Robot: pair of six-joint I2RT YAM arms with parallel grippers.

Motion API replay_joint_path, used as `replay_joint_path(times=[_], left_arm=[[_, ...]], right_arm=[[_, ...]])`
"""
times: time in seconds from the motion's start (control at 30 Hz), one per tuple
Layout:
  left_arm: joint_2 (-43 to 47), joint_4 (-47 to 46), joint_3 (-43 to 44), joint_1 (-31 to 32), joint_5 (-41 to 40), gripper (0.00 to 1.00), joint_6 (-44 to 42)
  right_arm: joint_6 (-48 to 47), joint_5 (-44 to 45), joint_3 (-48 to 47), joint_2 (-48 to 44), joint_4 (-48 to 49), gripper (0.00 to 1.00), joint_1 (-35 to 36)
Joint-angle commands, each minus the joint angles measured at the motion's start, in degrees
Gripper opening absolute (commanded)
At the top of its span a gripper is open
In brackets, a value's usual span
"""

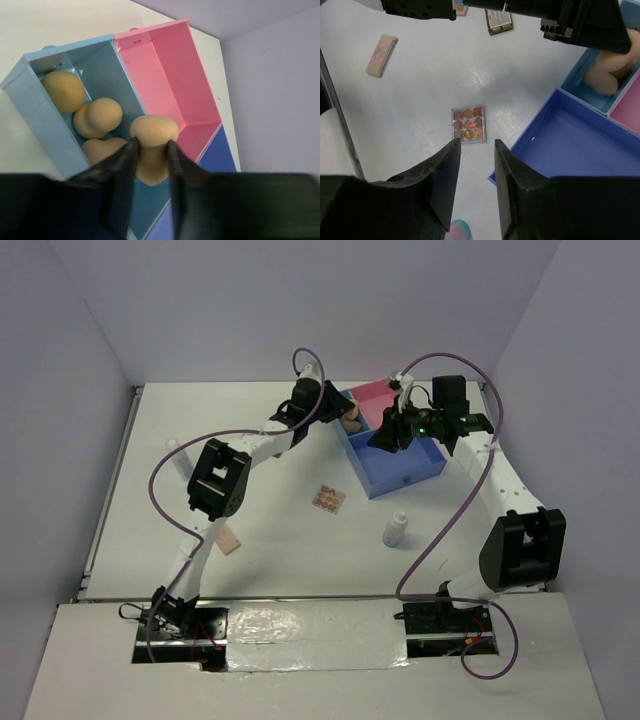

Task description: Organize the makeup

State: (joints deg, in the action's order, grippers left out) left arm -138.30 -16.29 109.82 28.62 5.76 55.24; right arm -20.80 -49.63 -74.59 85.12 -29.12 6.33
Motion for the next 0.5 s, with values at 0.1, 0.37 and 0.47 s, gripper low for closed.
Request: replay_joint_path(times=[0.1,0.37,0.47], left_arm=[[-1.5,3.2,5.8,0.0,-0.1,0.56,-1.6],[1.0,3.6,5.7,-0.1,-0.3,0.55,-3.2],[2.9,3.4,4.9,-0.1,-0.8,0.43,-5.6]], right_arm=[[-0.8,0.7,-0.1,-2.7,0.7,0.50,-0.4],[-2.0,0.7,1.0,-4.0,-0.6,0.55,-0.4],[-3.0,0.8,1.2,-4.5,-1.5,0.55,-0.4]])
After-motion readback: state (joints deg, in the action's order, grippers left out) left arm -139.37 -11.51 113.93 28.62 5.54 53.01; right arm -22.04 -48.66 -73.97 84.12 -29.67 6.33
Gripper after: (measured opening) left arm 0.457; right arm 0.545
